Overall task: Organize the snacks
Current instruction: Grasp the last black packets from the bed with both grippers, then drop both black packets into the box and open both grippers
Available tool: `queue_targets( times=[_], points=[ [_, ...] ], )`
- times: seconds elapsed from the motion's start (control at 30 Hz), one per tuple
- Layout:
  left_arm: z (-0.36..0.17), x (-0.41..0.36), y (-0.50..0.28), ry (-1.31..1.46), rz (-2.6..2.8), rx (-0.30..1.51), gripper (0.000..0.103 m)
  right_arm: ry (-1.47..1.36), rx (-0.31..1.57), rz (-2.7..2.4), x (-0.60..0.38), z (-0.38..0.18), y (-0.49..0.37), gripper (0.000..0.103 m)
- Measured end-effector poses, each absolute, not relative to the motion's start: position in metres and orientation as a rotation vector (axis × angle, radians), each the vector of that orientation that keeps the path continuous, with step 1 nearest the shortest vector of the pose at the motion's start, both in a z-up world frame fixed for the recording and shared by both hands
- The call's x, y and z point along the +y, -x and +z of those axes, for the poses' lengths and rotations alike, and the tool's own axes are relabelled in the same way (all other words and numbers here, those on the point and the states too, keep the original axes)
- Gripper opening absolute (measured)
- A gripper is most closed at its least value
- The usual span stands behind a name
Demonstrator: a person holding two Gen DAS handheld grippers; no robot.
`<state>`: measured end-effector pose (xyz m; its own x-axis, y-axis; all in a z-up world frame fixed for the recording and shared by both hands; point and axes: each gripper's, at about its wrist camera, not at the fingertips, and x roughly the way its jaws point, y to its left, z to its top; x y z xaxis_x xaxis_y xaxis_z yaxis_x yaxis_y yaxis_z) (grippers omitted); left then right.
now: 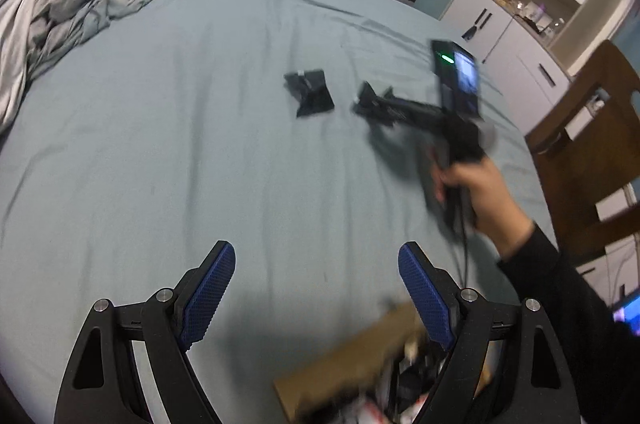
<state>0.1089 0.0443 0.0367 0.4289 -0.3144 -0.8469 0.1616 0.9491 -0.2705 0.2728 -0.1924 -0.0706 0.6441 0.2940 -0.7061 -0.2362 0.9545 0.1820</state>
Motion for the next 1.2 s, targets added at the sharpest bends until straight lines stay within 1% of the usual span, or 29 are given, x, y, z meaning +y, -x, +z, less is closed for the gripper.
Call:
queue_targets(
  times=[0.07,0.13,0.2,0.37,0.43,0.5,0.53,0.57,0.6,0.63,0.67,0.7,0.73,0.8,0.87,0.93,1.03,1.07,1.2],
  points=[
    [0.036,0.032,-0.142,0.124,-0.296,1.091,0.086,-0.086,0.801,0.309,-0.198,-0.066,-0.265,0.036],
    [0.029,0.015,-0.184,0.102,-0.283,1.096,0.089,-0.114,0.813,0.313,-0.202,-0.059,-0.255,0.034],
    [0.019,-0.001,-0.218,0.089,-0.255,1.103,0.09,-0.125,0.826,0.313,-0.205,-0.049,-0.238,0.032],
    [-0.024,-0.039,-0.3,0.071,-0.144,1.175,0.09,-0.177,0.86,0.361,-0.223,-0.01,-0.149,0.032],
    [-0.044,-0.047,-0.32,0.069,-0.081,1.224,0.089,-0.215,0.839,0.38,-0.234,0.007,-0.111,0.032],
    [-0.062,-0.051,-0.33,0.075,-0.059,1.268,0.084,-0.259,0.771,0.355,-0.254,0.025,-0.057,0.032],
    [-0.072,-0.055,-0.335,0.069,-0.056,1.305,0.073,-0.289,0.722,0.335,-0.263,0.029,-0.031,0.032],
    [-0.077,-0.059,-0.335,0.038,-0.033,1.314,0.072,-0.322,0.664,0.308,-0.273,0.031,-0.001,0.032],
    [-0.075,-0.061,-0.333,0.023,-0.027,1.292,0.069,-0.339,0.628,0.28,-0.279,0.03,0.02,0.032],
    [-0.073,-0.062,-0.331,0.01,-0.023,1.286,0.047,-0.357,0.61,0.244,-0.284,0.026,0.045,0.032],
    [-0.068,-0.061,-0.327,0.011,-0.015,1.293,0.043,-0.377,0.616,0.235,-0.287,0.02,0.057,0.032],
    [-0.064,-0.058,-0.323,0.037,-0.016,1.307,0.041,-0.403,0.63,0.237,-0.289,0.015,0.065,0.032],
    [-0.059,-0.053,-0.316,0.067,-0.018,1.314,0.032,-0.43,0.644,0.252,-0.288,0.012,0.069,0.032],
    [-0.041,-0.045,-0.296,0.078,-0.021,1.297,0.032,-0.421,0.653,0.274,-0.282,0.014,0.067,0.032],
    [-0.015,-0.04,-0.268,0.026,-0.037,1.247,0.031,-0.394,0.662,0.273,-0.276,0.016,0.058,0.032],
    [0.017,-0.032,-0.228,-0.013,-0.089,1.191,0.031,-0.362,0.681,0.268,-0.27,0.015,0.053,0.032],
    [0.05,-0.019,-0.173,-0.034,-0.152,1.13,0.031,-0.288,0.695,0.282,-0.258,0.024,0.05,0.032],
    [0.064,-0.012,-0.143,-0.037,-0.176,1.103,0.031,-0.268,0.694,0.29,-0.254,0.028,0.049,0.032],
    [0.086,0.002,-0.062,-0.037,-0.259,1.052,0.031,-0.198,0.711,0.337,-0.238,0.036,0.05,0.032]
  ],
)
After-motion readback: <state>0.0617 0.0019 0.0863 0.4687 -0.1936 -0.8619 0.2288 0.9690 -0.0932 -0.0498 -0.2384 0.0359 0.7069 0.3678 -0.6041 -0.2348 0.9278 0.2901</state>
